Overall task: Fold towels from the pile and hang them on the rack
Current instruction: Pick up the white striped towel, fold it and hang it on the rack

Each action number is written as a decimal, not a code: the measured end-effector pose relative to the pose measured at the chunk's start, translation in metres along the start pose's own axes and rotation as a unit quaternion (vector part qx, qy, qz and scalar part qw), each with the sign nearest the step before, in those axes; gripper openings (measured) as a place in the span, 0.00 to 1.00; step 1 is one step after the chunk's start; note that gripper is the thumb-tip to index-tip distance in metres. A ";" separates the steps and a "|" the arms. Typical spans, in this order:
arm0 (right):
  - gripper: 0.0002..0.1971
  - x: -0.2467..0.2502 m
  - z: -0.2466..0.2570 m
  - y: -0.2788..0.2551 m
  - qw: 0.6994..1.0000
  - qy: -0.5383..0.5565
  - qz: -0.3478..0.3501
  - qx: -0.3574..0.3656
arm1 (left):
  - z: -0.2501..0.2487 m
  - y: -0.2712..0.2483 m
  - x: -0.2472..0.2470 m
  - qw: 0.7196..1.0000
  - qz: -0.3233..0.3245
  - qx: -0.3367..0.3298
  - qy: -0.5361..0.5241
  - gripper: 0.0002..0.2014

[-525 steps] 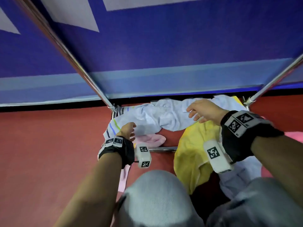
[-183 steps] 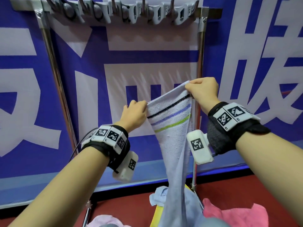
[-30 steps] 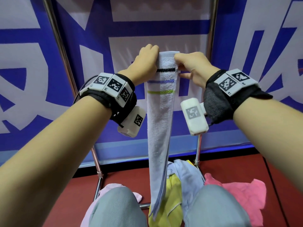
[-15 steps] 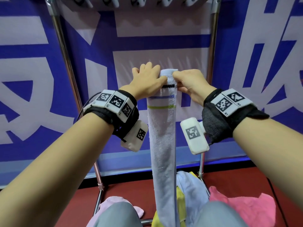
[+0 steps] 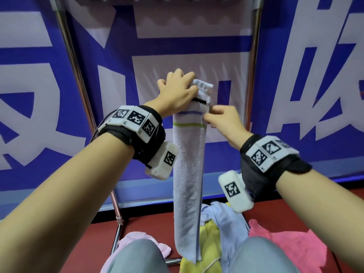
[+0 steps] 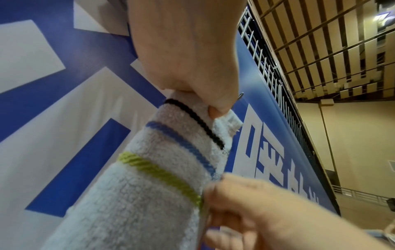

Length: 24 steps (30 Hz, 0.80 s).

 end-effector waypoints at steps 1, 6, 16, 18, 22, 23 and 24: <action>0.09 -0.003 -0.012 -0.004 1.000 -0.014 0.005 -0.007 | 0.002 -0.001 -0.002 1.000 0.004 0.004 -0.005 0.13; 0.07 -0.019 -0.060 -0.028 0.996 0.024 0.038 -0.083 | 0.009 -0.003 0.001 0.999 -0.015 0.011 -0.033 0.09; 0.04 -0.042 -0.142 -0.066 0.980 -0.043 0.073 -0.180 | 0.014 -0.004 0.005 0.997 -0.031 0.016 -0.070 0.11; 0.06 -0.045 -0.155 -0.076 0.977 -0.054 0.076 -0.192 | 0.012 -0.005 0.004 0.997 -0.029 0.013 -0.074 0.15; 0.11 -0.046 -0.173 -0.084 0.976 -0.068 0.053 -0.200 | 0.008 -0.006 0.002 0.996 -0.031 0.001 -0.081 0.11; 0.11 -0.045 -0.175 -0.084 0.976 -0.080 0.047 -0.199 | 0.007 -0.006 0.002 0.996 -0.031 -0.002 -0.082 0.07; 0.12 -0.045 -0.177 -0.083 0.975 -0.095 0.041 -0.198 | 0.006 -0.007 0.002 0.996 -0.030 -0.006 -0.082 0.05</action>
Point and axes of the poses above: each hand's wrist, its own y-axis towards the middle knuckle, its own x-axis out of the back of the hand, z = x × y, the point moved 6 cm from there along y, towards the middle knuckle, and after that the axes turned 8 degrees about y, right-handed, at the moved point
